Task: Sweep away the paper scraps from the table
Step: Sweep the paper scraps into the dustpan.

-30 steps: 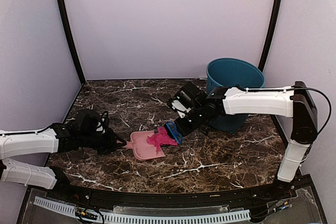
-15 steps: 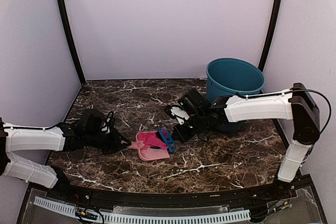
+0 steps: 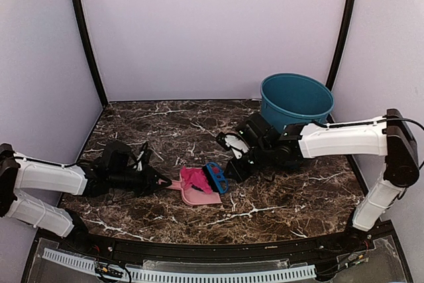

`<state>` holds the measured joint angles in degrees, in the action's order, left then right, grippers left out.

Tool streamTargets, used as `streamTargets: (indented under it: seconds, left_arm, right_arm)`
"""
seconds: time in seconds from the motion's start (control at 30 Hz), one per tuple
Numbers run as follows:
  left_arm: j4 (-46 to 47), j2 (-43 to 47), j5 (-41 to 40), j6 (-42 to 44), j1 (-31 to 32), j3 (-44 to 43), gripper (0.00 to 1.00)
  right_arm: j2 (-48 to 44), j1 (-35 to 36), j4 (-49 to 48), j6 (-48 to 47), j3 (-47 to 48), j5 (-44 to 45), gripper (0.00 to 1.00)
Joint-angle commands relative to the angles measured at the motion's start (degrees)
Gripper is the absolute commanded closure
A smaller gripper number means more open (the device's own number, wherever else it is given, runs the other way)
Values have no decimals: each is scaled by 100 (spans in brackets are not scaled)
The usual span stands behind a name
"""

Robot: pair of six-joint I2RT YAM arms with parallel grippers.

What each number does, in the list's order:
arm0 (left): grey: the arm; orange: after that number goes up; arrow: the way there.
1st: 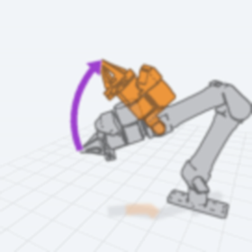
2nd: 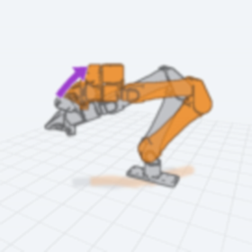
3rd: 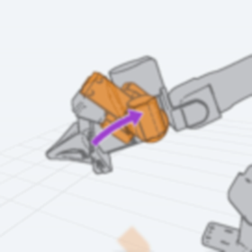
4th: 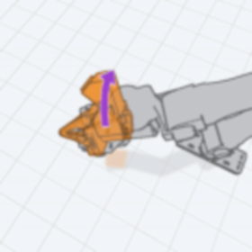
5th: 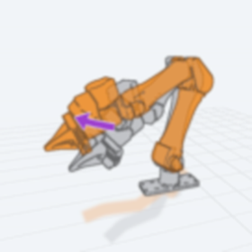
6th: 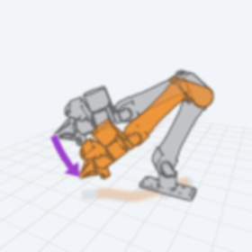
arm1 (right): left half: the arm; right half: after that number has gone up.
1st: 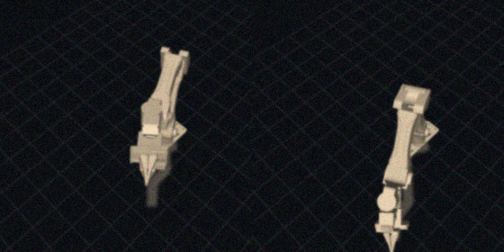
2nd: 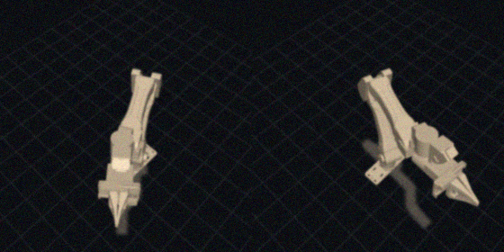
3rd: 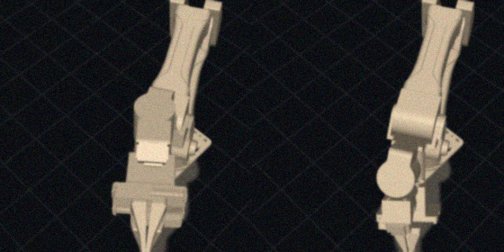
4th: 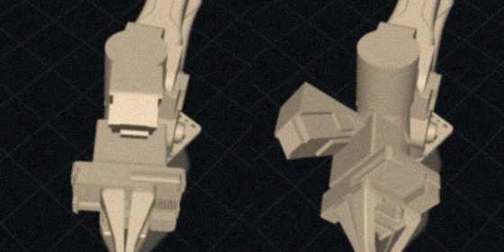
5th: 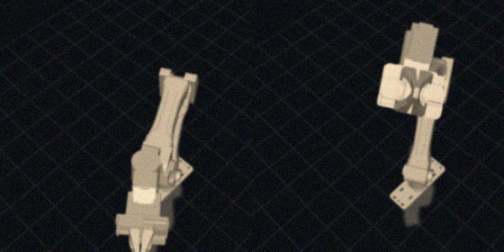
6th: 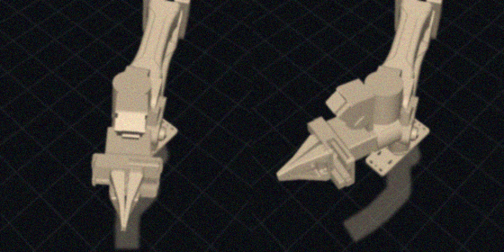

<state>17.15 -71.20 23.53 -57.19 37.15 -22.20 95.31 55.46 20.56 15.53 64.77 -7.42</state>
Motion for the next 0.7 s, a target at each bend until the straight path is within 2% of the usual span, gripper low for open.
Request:
streamTargets:
  seconds: [0.0,0.53,0.67]
  left_arm:
    - [286,66,274,149,10,262,100]
    - [683,712,418,66,9,342,100]
    - [1268,667,598,-206,11,511,100]
  right_arm:
    - [-405,34,-81,88,-217,17,100]
    - [-1570,29,53,266,-465,86,100]
    - [-1758,29,66,249,-554,-108,100]
